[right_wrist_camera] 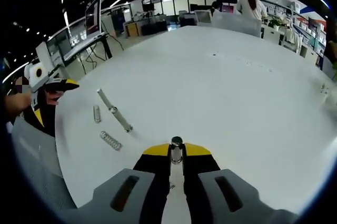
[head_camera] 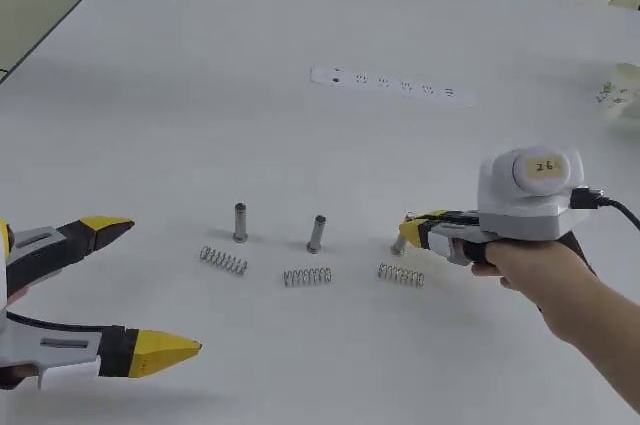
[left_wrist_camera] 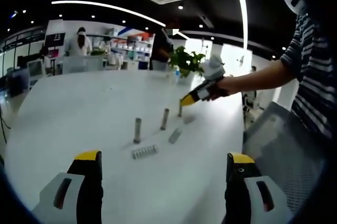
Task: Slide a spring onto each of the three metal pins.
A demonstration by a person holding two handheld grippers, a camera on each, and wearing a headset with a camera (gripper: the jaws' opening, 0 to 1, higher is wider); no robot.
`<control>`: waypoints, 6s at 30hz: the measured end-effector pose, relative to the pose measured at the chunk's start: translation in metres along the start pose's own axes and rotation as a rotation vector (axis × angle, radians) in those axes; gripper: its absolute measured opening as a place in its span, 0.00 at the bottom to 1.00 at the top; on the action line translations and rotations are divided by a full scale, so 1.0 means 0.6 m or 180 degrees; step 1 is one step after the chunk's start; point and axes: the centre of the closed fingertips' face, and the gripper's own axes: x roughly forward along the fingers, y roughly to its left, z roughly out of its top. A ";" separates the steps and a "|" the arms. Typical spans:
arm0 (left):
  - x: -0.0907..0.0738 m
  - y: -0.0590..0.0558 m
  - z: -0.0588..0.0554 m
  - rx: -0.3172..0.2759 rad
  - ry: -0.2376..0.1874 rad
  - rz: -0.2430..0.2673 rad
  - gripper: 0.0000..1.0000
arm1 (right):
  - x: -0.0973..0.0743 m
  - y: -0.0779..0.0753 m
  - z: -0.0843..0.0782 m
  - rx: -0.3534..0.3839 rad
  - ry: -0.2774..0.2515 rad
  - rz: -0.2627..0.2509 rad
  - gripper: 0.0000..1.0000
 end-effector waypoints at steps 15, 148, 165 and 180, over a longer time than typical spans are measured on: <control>-0.001 -0.002 -0.003 -0.0016 0.0012 -0.0003 0.95 | -0.002 -0.001 -0.005 -0.0087 0.0025 -0.0012 0.05; -0.017 0.017 0.015 0.0057 -0.0090 0.0070 0.98 | -0.027 0.046 -0.083 -0.1314 0.0689 0.0627 0.24; -0.019 0.017 0.009 0.0048 -0.0061 0.0096 0.97 | -0.007 0.048 -0.097 -0.1496 0.0838 0.0656 0.20; -0.022 0.014 0.005 0.0029 -0.0050 0.0118 0.97 | -0.010 0.042 -0.114 -0.1733 0.1007 0.0670 0.09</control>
